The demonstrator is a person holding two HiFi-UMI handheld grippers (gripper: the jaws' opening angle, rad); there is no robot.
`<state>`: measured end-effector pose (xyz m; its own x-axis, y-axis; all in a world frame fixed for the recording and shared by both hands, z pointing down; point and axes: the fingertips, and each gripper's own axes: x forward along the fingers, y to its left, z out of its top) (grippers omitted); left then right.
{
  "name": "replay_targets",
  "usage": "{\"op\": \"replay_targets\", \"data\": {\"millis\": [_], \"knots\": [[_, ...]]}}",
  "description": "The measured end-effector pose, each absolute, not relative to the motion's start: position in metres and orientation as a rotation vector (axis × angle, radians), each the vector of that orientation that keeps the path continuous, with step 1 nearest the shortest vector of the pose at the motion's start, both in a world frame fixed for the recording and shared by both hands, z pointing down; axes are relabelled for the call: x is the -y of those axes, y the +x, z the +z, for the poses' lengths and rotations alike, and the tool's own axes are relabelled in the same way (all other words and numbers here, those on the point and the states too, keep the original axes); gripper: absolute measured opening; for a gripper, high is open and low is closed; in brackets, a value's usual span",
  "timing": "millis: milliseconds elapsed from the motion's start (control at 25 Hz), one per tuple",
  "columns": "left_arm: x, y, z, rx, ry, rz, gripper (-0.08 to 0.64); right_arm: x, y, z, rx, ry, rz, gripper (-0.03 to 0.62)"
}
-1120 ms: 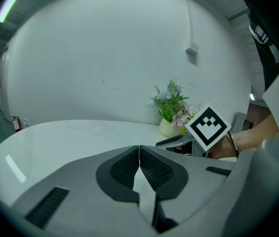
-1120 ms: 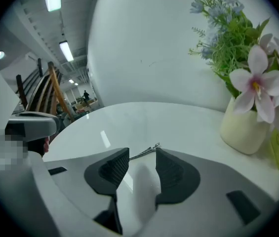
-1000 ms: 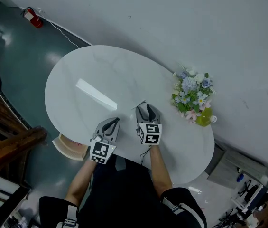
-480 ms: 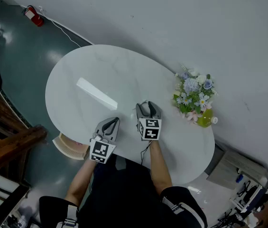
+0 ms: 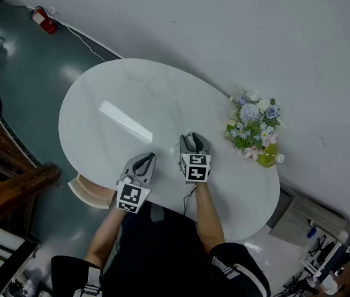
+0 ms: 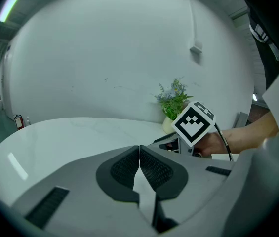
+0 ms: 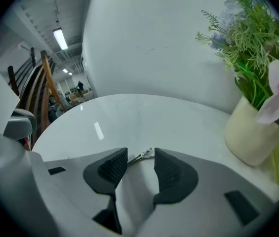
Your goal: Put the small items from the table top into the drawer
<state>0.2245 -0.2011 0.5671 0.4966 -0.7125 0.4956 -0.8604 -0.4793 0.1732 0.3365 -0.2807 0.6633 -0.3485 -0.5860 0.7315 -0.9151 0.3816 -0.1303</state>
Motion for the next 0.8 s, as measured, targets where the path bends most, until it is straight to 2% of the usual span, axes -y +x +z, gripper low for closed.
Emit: {"op": "replay_targets", "data": {"millis": [160,320,800], "knots": [[0.2023,0.2242,0.5682,1.305,2.344,0.508,0.02,0.2834,0.3389,0.6624,2.054,1.306,0.724,0.121],[0.2023,0.2235,0.5675,1.305,2.344,0.508,0.02,0.2833,0.3375,0.6623,2.045,1.299,0.705,0.081],[0.2027,0.2217,0.5656,1.324,2.34,0.497,0.02,0.2795,0.3326,0.662,2.068,1.267,0.715,0.071]]}}
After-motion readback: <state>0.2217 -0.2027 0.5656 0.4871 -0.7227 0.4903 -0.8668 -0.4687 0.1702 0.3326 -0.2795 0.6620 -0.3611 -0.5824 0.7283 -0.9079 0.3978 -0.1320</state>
